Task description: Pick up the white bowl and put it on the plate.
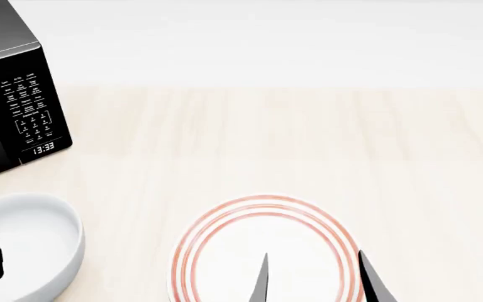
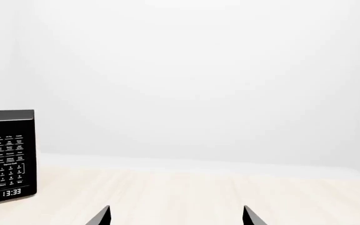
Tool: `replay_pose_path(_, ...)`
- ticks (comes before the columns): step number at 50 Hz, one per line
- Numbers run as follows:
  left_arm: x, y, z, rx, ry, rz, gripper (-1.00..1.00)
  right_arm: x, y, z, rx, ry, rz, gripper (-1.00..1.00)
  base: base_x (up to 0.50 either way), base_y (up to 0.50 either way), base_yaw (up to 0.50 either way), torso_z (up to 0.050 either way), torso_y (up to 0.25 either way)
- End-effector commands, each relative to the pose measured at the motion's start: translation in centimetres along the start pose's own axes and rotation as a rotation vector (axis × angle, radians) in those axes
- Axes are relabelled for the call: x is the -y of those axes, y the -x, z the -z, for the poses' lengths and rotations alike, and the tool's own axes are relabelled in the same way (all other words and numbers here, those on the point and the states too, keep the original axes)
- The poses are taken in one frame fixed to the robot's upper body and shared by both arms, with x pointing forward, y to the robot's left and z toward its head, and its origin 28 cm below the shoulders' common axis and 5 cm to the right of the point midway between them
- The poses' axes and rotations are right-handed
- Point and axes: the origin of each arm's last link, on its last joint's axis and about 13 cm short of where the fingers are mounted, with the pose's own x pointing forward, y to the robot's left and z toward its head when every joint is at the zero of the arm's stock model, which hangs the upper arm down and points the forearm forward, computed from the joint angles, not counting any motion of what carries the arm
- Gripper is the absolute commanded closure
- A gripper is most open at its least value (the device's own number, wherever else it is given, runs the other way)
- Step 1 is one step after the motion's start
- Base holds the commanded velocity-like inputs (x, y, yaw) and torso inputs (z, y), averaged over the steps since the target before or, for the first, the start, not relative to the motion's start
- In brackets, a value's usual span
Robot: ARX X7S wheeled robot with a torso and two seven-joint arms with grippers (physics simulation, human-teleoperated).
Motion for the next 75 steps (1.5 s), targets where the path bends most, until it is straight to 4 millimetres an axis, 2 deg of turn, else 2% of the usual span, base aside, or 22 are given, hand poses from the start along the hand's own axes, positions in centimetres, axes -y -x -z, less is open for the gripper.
replay_pose_path(1,0.0,-0.2,0.1,-0.003,0.001,-0.004,-1.00,0.0,0.0,0.0,0.001,-0.003,-0.001,-1.00,0.00,0.00,0.00,0.000,0.000)
replay_pose_path(5,0.0,-0.4,0.3,-0.008,0.002,-0.004,-1.00,0.0,0.0,0.0,0.001,-0.002,-0.001,-1.00,0.00,0.00,0.00,0.000,0.000)
replay_pose_path(6,0.0,-0.6,0.3,-0.007,0.003,-0.004,1.00,0.0,0.0,0.0,0.001,-0.002,-0.001,-1.00,0.00,0.00,0.00,0.000,0.000)
replay_pose_path(20,-0.2,-1.4,0.3,0.001,0.012,0.005,1.00,-0.1,0.1,0.0,0.000,-0.004,-0.002,-1.00,0.00,0.00,0.00,0.000,0.000)
replay_pose_path(32,0.0,-0.6,0.2,0.023,0.052,0.027,1.00,-0.1,0.0,0.1,-0.002,-0.009,-0.003,-1.00,0.00,0.00,0.00,0.000,0.000)
replay_pose_path(45,1.1,2.3,-2.0,0.091,0.065,0.065,1.00,-0.1,0.0,0.0,-0.001,-0.010,-0.004,-1.00,0.00,0.00,0.00,0.000,0.000)
replay_pose_path(53,1.7,3.1,-2.9,0.116,0.063,0.106,1.00,-0.1,0.0,0.1,-0.002,-0.009,-0.002,-1.00,0.00,0.00,0.00,0.000,0.000)
replay_pose_path(65,2.5,4.6,-5.4,0.173,0.094,0.172,1.00,-0.1,0.0,0.1,-0.003,-0.009,-0.003,-1.00,0.00,0.00,0.00,0.000,0.000)
replay_pose_path(75,4.2,5.3,-7.4,0.199,0.080,0.232,1.00,-0.1,0.0,0.2,-0.005,-0.008,-0.005,-1.00,0.00,0.00,0.00,0.000,0.001)
